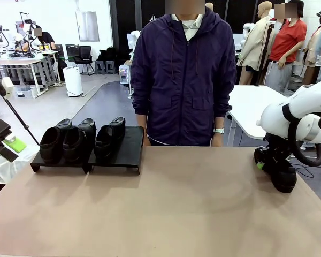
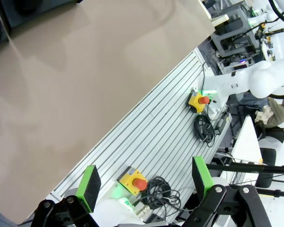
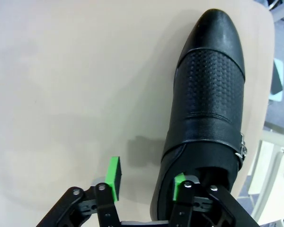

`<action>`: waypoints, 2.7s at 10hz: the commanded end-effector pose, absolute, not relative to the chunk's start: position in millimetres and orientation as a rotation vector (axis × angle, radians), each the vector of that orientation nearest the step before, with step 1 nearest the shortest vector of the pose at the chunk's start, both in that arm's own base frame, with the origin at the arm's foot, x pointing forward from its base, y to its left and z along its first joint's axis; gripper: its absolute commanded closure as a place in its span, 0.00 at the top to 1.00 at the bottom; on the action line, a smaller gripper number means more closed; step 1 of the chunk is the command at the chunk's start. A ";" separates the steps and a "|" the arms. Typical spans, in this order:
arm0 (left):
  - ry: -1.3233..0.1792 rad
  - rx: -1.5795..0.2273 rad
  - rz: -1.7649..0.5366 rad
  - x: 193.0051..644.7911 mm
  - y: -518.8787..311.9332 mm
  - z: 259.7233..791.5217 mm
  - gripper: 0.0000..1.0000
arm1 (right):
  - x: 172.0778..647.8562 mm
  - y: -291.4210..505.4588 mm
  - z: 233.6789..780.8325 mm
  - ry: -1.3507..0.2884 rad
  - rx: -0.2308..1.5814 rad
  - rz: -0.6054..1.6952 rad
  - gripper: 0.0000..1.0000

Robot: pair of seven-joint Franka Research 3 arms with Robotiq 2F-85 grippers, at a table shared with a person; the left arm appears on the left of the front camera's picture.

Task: Organize the shoes by placing them on the stand.
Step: Pick up one Shoe and place it in the middle of the table.

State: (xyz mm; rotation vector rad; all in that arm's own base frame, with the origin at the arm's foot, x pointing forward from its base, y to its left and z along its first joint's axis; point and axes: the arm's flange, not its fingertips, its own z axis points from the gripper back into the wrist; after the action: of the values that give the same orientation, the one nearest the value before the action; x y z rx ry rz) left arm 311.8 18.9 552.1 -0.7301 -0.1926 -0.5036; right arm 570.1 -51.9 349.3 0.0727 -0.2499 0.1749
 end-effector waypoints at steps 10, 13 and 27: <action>-0.201 -0.734 -0.499 312.5 17.3 552.1 1.00 | 490.0 -29.7 443.2 -0.376 0.195 -0.076 0.00; -0.201 -0.734 -0.499 312.5 17.3 552.1 1.00 | 387.6 14.5 488.5 -0.344 0.095 -0.231 0.00; -0.201 -0.734 -0.499 312.5 17.3 552.1 1.00 | 325.5 267.1 450.7 -0.292 -0.061 -0.171 0.00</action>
State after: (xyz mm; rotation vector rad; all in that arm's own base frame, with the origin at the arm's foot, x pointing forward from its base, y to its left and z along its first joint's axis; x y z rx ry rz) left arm 311.9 18.5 552.1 -0.7299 -0.1928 -0.5045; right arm 294.2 252.7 447.4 -0.0629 -0.2969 -0.1654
